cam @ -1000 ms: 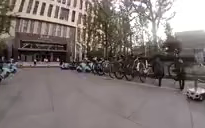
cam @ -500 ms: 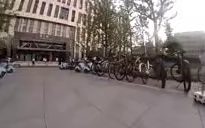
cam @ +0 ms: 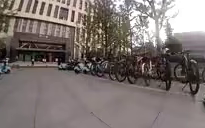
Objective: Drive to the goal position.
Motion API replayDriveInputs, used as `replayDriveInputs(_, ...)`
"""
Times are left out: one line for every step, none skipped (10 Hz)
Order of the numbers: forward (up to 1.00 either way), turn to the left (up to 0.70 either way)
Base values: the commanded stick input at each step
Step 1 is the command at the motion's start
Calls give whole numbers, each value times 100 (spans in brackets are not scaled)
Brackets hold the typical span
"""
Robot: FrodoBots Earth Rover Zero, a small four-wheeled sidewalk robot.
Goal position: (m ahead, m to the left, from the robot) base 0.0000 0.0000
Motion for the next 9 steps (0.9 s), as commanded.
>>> replayDriveInputs(45, 19)
replayDriveInputs(45, 27)
replayDriveInputs(45, 27)
replayDriveInputs(45, 27)
replayDriveInputs(45, 27)
replayDriveInputs(45, 27)
replayDriveInputs(45, 27)
replayDriveInputs(45, 27)
replayDriveInputs(45, 27)
